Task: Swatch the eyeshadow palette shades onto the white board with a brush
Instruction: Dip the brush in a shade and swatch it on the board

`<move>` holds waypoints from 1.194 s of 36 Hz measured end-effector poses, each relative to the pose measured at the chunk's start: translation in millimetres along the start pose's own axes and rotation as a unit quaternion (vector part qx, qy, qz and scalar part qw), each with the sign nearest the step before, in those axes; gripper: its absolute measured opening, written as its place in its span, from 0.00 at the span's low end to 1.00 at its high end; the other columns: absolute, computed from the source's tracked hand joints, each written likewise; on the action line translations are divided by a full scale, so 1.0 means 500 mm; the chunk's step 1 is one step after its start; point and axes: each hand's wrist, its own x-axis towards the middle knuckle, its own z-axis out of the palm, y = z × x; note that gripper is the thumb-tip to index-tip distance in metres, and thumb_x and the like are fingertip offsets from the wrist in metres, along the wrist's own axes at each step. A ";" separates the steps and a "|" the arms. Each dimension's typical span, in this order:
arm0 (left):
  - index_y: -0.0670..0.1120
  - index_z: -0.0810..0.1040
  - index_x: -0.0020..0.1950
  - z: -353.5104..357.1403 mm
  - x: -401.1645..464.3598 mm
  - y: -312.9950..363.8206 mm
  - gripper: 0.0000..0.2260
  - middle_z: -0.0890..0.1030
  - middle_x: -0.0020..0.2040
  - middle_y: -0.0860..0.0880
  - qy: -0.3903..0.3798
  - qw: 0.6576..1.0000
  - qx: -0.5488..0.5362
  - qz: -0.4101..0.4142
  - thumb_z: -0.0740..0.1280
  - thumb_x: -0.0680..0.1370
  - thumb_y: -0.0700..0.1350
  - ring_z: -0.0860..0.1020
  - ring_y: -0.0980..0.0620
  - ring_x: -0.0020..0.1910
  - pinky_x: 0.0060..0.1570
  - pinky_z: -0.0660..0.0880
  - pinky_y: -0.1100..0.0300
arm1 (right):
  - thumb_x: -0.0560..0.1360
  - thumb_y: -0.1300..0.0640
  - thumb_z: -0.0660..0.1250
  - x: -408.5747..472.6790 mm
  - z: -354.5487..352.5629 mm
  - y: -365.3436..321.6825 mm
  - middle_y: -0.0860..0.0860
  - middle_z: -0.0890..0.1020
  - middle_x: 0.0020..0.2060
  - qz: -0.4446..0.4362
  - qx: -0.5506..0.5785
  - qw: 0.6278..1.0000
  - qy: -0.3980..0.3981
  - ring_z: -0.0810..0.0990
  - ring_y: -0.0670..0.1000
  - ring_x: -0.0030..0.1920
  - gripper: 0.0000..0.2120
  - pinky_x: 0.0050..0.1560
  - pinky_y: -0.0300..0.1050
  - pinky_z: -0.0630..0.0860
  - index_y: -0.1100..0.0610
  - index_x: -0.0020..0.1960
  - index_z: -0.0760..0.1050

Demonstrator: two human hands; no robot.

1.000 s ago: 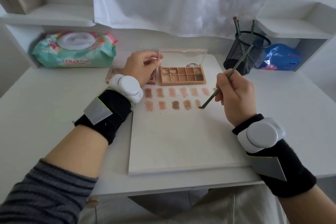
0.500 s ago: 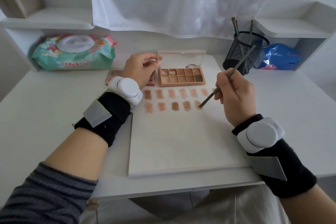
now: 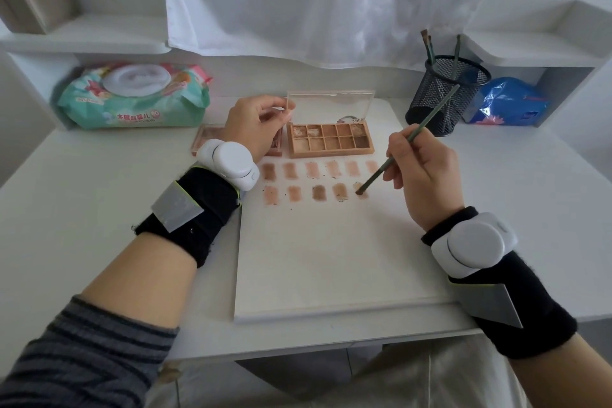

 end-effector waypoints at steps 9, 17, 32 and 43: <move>0.56 0.80 0.44 -0.001 -0.002 0.005 0.07 0.83 0.40 0.52 -0.001 1.000 -0.010 -0.004 0.68 0.76 0.42 0.82 0.44 0.45 0.50 0.77 0.55 | 0.75 0.53 0.58 -0.001 -0.003 0.001 0.45 0.74 0.23 0.002 0.010 1.000 -0.001 0.73 0.49 0.25 0.12 0.29 0.39 0.68 0.55 0.34 0.69; 0.57 0.80 0.44 -0.004 -0.001 0.007 0.09 0.84 0.44 0.51 -0.007 1.000 -0.015 -0.007 0.67 0.76 0.42 0.82 0.47 0.46 0.49 0.79 0.59 | 0.77 0.59 0.61 0.026 -0.001 -0.029 0.50 0.78 0.30 -0.045 0.091 0.993 0.063 0.76 0.43 0.29 0.08 0.30 0.31 0.69 0.51 0.40 0.73; 0.53 0.81 0.45 -0.001 -0.002 0.009 0.06 0.84 0.45 0.46 -0.003 0.999 -0.034 -0.016 0.68 0.75 0.41 0.81 0.46 0.46 0.53 0.77 0.54 | 0.76 0.56 0.66 0.045 0.066 -0.014 0.39 0.81 0.33 0.000 -0.013 0.999 -0.030 0.80 0.43 0.38 0.04 0.39 0.44 0.78 0.52 0.45 0.79; 0.54 0.81 0.45 -0.004 -0.003 0.013 0.07 0.84 0.44 0.50 -0.007 0.999 -0.039 -0.024 0.68 0.75 0.41 0.82 0.48 0.46 0.53 0.77 0.55 | 0.77 0.57 0.65 0.045 0.062 -0.016 0.39 0.80 0.31 -0.007 -0.032 0.999 -0.003 0.80 0.45 0.37 0.09 0.40 0.51 0.78 0.47 0.39 0.76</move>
